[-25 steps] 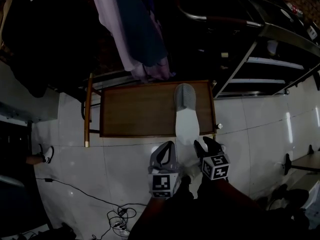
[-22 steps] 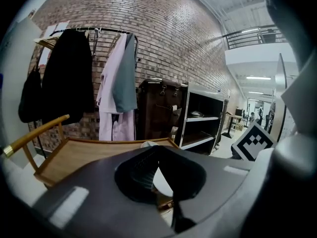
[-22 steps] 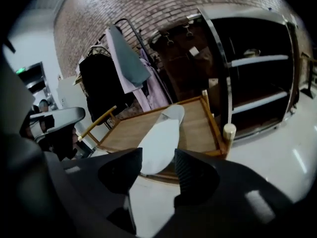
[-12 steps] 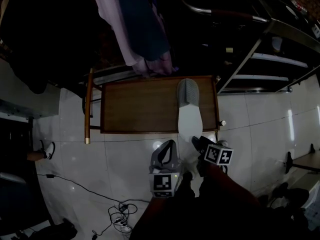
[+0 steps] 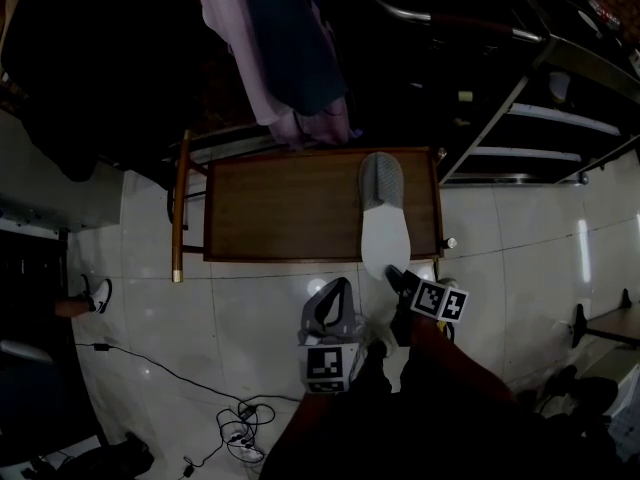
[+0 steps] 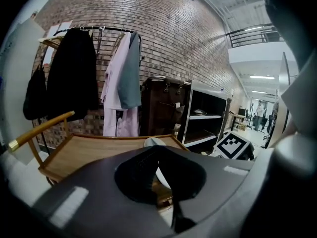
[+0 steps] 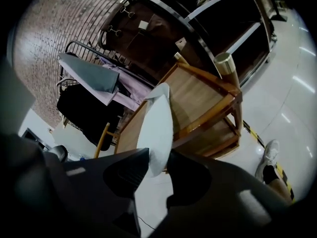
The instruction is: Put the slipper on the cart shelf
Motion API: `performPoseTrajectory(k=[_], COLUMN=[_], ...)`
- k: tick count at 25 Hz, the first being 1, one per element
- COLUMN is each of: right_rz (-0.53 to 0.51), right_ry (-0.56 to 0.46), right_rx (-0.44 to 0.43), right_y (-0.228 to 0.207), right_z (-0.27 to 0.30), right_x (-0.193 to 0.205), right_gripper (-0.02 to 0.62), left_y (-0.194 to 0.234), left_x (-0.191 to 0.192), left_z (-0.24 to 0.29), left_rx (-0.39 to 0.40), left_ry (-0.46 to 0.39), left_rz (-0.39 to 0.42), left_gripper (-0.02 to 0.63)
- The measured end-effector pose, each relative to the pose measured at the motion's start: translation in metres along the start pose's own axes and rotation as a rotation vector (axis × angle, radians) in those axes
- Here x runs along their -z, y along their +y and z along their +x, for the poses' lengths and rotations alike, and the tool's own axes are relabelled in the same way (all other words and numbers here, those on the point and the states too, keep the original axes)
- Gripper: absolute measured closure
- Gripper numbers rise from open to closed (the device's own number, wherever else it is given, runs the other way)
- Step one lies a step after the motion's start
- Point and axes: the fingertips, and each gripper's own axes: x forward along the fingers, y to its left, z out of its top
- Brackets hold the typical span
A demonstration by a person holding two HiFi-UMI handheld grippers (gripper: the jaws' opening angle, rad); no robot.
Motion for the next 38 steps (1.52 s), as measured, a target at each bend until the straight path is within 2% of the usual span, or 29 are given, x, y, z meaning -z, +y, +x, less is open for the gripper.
performPoseTrajectory(k=[2,5,12,21,25,29,34,38], right_rz=[-0.011,-0.087,-0.342,-0.731,-0.791,-0.86,-0.897,-0.912], right_ry=[-0.008,-0.035,-0.154,-0.436,-0.551,-0.67,-0.758,-0.778], right_rx=[-0.009,-0.01,0.025,0.054,0.047,0.046,0.04,0.037], right_y=[0.004,0.016,0.05,0.12,0.15,0.178,0.203,0.212], right_z=[-0.003,-0.011,-0.047,-0.106,-0.134,-0.161,-0.184,-0.194], right_x=[-0.001,-0.005,-0.029,-0.087,-0.116,-0.145,-0.169,-0.18], right_gripper=[0.506,0.552,0.558,0.56,0.559,0.558,0.558,0.557], left_y=[-0.003,-0.007,-0.012,-0.01,-0.012,-0.013,-0.024,-0.03], left_x=[0.0,-0.006,-0.013,-0.055,-0.083,-0.114,-0.159,-0.185], left_z=[0.0,-0.001,-0.002,0.004,0.008,0.016,0.015,0.013], left_rx=[0.006,0.016,0.02,0.027,0.037,0.038,0.059,0.071], left_ry=[0.002,-0.008,-0.024,-0.099,-0.143,-0.196,-0.27,-0.318], left_rz=[0.004,0.011,0.018,0.008,-0.005,0.036,0.043,0.057], left_gripper=[0.589,0.589,0.591,0.589,0.589,0.589,0.589,0.589])
